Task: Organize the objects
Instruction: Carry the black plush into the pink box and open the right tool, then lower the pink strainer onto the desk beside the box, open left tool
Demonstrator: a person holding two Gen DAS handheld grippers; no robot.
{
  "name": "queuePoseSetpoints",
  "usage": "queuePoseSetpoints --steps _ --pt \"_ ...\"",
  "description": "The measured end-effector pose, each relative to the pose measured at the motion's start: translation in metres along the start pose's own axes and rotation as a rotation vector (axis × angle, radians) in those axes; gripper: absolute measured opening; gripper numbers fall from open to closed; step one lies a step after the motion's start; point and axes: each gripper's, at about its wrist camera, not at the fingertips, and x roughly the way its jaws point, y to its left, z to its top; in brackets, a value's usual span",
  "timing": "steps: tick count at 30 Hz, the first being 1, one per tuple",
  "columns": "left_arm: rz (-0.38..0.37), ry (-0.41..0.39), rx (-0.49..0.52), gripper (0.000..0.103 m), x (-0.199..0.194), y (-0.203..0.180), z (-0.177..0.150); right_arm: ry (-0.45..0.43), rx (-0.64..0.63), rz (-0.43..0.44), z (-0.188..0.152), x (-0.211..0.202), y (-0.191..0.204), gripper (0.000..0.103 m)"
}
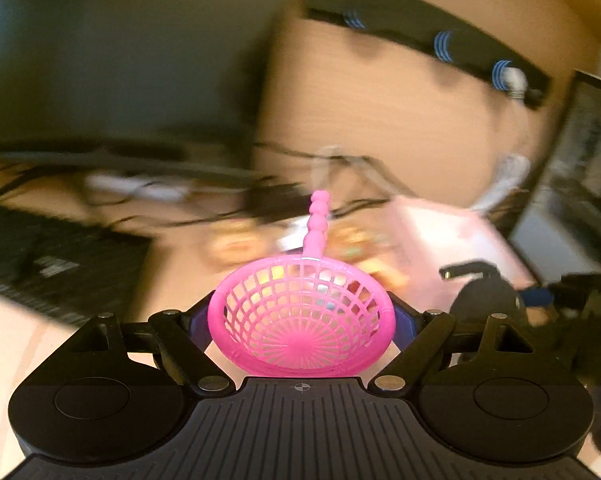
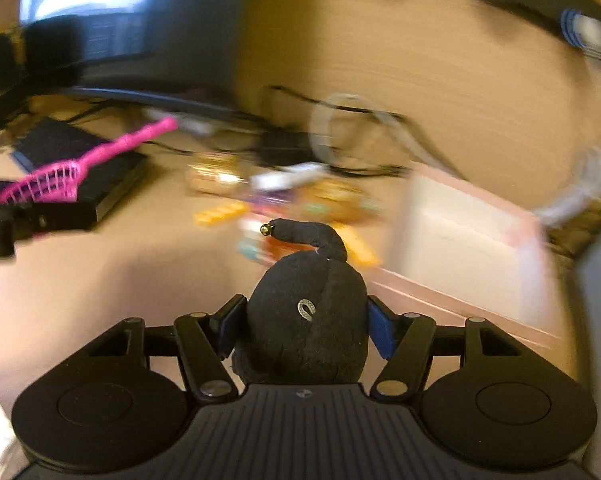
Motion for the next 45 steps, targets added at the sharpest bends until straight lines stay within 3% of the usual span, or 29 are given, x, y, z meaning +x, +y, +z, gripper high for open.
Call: queuePoseSetpoints --steps 5,10,14,17,20,26,36,37,39,41,45 --pt "-0.065 -0.082 0.099 0.087 0.042 -0.075 0.042 0.001 0.078 -0.048 -0.029 -0.023 -0.064 0.064" --pt "-0.155 -0.142 0.039 0.089 0.108 -0.136 0.079 -0.019 0.195 -0.081 -0.056 -0.036 -0.113 0.064" --pt "-0.104 0.038 0.073 0.088 0.199 -0.177 0.068 -0.026 0.245 -0.101 -0.069 -0.040 -0.135 0.064" --pt "-0.075 0.040 0.036 0.085 0.222 -0.188 0.057 -0.029 0.234 -0.102 -0.078 -0.045 -0.146 0.064" --pt "-0.110 0.025 0.012 0.085 0.217 -0.188 0.052 -0.012 0.222 -0.086 -0.082 -0.040 -0.150 0.064" --pt "-0.083 -0.076 -0.015 0.085 0.165 -0.162 0.048 -0.019 0.206 -0.035 -0.074 -0.033 -0.156 0.064" --pt "-0.004 -0.014 -0.103 0.084 0.103 -0.099 0.011 -0.214 0.249 -0.065 0.030 -0.015 -0.173 0.064" --pt "-0.006 -0.006 -0.104 0.084 0.100 -0.096 0.009 -0.226 0.249 -0.073 0.041 -0.008 -0.174 0.065" --pt "-0.002 0.009 -0.099 0.084 0.095 -0.091 0.004 -0.216 0.238 -0.091 0.056 0.011 -0.175 0.079" --pt "0.003 0.020 -0.095 0.084 0.090 -0.084 0.002 -0.181 0.236 -0.131 0.063 0.028 -0.176 0.083" --pt "-0.004 0.042 -0.085 0.084 0.082 -0.069 -0.006 -0.143 0.230 -0.116 0.045 0.035 -0.172 0.090"
